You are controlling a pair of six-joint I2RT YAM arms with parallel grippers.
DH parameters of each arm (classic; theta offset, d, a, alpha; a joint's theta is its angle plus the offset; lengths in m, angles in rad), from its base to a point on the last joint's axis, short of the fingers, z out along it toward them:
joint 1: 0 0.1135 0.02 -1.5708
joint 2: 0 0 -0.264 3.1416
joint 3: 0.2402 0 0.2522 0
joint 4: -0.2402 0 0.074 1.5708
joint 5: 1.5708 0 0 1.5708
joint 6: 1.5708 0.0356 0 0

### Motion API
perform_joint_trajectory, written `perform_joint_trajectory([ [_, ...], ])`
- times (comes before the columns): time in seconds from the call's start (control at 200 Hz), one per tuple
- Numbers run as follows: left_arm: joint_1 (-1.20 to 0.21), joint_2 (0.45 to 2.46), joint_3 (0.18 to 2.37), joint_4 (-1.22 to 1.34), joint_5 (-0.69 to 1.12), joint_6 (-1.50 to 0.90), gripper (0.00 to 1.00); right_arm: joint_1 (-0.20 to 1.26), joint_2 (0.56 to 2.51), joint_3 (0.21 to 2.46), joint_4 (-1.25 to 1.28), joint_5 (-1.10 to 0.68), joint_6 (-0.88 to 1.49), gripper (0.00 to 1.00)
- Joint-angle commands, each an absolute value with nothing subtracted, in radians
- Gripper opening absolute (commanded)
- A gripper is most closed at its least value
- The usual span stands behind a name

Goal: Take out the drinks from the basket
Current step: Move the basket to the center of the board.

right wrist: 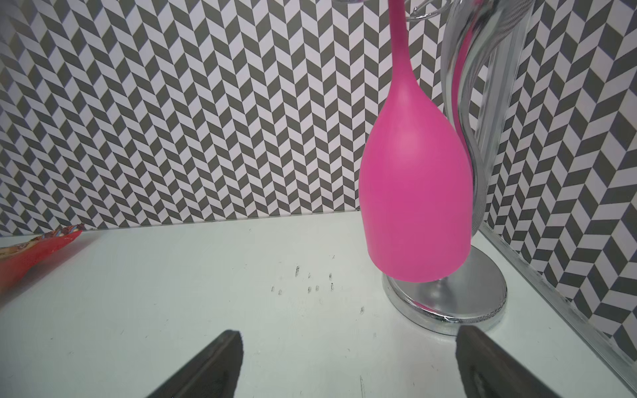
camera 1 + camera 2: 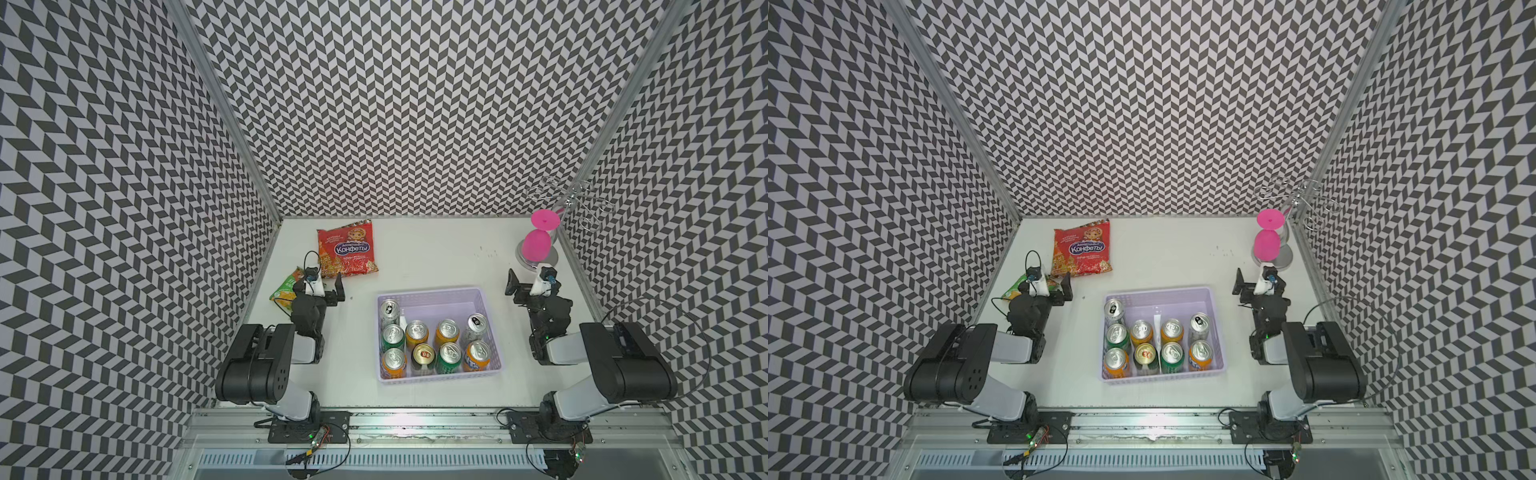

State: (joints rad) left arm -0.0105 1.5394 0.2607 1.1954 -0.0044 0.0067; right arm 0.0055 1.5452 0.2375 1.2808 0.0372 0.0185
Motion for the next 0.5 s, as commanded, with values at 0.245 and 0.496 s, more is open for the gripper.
perform_joint_trajectory([
  [0.245, -0.007, 1.547, 0.275, 1.202, 0.005, 0.007, 0.99, 0.014, 1.553, 0.23, 1.337, 0.049, 0.014, 1.0],
  [0.496, -0.006, 1.544, 0.272, 1.204, 0.007, 0.006, 0.99, 0.015, 1.552, 0.23, 1.34, 0.053, 0.016, 1.0],
])
